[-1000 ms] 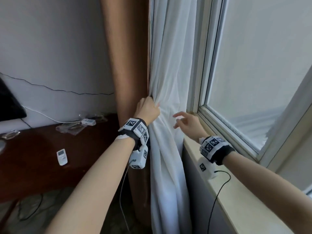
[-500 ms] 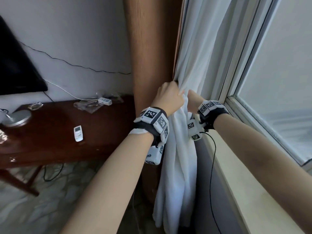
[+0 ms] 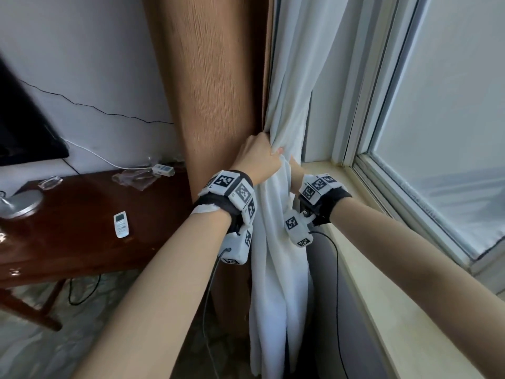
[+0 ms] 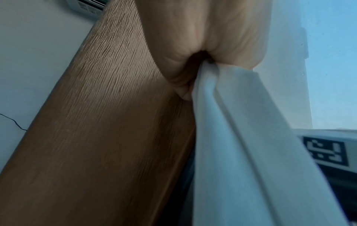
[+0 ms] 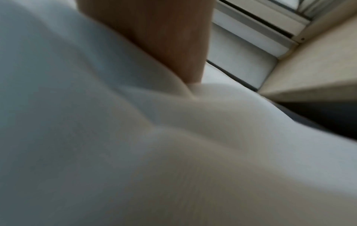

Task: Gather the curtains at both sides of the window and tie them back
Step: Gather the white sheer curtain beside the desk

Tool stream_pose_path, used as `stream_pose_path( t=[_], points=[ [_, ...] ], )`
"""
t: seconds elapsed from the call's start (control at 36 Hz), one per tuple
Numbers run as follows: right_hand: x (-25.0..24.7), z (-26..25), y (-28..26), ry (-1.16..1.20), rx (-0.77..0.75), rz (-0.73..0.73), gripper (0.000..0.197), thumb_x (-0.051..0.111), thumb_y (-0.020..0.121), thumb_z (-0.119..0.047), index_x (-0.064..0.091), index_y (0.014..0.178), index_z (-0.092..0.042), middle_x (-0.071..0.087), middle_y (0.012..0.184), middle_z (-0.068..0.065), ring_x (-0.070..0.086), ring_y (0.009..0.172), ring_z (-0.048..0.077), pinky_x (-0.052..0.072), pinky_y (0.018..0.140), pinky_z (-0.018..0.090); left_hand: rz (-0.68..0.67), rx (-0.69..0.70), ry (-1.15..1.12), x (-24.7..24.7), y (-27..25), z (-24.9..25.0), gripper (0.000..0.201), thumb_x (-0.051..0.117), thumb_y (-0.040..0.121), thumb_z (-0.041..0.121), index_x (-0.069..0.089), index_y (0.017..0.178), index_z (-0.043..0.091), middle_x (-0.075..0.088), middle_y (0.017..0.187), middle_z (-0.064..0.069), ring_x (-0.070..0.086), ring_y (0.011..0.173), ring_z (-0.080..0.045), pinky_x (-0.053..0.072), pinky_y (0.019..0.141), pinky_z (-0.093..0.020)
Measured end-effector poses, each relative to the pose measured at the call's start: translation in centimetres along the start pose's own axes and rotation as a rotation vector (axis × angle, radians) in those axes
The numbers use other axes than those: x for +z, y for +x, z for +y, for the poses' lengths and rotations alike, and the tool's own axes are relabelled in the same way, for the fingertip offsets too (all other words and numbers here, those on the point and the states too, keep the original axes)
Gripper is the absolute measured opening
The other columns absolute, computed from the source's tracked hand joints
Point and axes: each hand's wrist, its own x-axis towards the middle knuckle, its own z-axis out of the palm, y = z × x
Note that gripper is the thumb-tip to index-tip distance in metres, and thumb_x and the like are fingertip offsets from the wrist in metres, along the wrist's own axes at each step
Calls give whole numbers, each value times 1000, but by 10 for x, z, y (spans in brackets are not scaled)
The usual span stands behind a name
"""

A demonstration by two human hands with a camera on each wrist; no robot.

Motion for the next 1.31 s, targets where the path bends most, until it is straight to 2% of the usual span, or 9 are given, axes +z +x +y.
stream_pose_path(
  t=[0.11,0.22,0.33,0.58,0.81,0.92,1.06,1.17,1.31],
  points=[
    [-5,6,6,-185,-221,190,37,48,94,-2,52,60,-18,52,57,0,47,48,-6,37,51,10,15,0,19,-3,-4,-1,36,53,93,27,56,120,3,58,121,-17,55,112,-34,47,97,-42],
    [-33,16,1,-371,-248,364,43,55,94,-22,31,59,-16,34,49,-2,28,46,12,24,47,25,55,-2,72,-2,-10,-2,32,49,95,23,56,118,2,55,122,-21,52,114,-39,46,95,-40],
    [-59,27,-24,-530,-340,486,39,48,99,-30,36,69,-8,41,54,1,40,53,25,32,55,36,125,-8,145,0,-19,4,27,44,91,10,57,112,-1,54,120,-24,51,111,-42,47,91,-43],
    [-82,45,-102,-662,-640,473,35,44,101,-27,29,70,-19,35,54,-6,34,45,10,25,46,30,197,6,185,8,-34,21,27,46,82,-1,59,106,-3,60,113,-25,59,101,-43,43,69,-36],
    [-62,15,-158,-858,-996,334,43,62,90,-12,24,70,-20,23,51,-9,19,42,16,23,37,29,152,-24,148,9,-40,32,27,54,85,7,59,111,-1,60,115,-23,59,104,-40,48,74,-35],
    [-46,2,-170,-978,-940,209,38,64,86,-8,29,72,-16,18,50,-11,19,43,16,27,39,17,100,-51,69,5,-42,34,31,54,87,12,55,115,-2,56,122,-25,54,111,-41,48,87,-39],
    [-41,8,-143,-942,-748,153,28,53,86,-9,30,72,-14,33,52,-2,37,49,32,28,51,33,25,-80,-143,0,-46,37,29,50,82,18,60,108,8,63,112,-14,59,106,-34,48,91,-35],
    [-29,8,-135,-933,-687,100,13,50,83,-8,37,82,-10,48,63,7,44,55,31,30,53,35,-19,-85,-275,3,-50,45,66,41,89,56,52,133,8,56,133,-11,50,123,-31,39,106,-38],
    [-18,22,-131,-807,-682,53,19,47,85,-3,40,102,-8,53,87,7,49,66,28,34,59,35,-31,-116,-267,7,-51,51,104,44,72,84,44,137,3,52,135,-10,49,124,-29,37,108,-39]
  ],
)
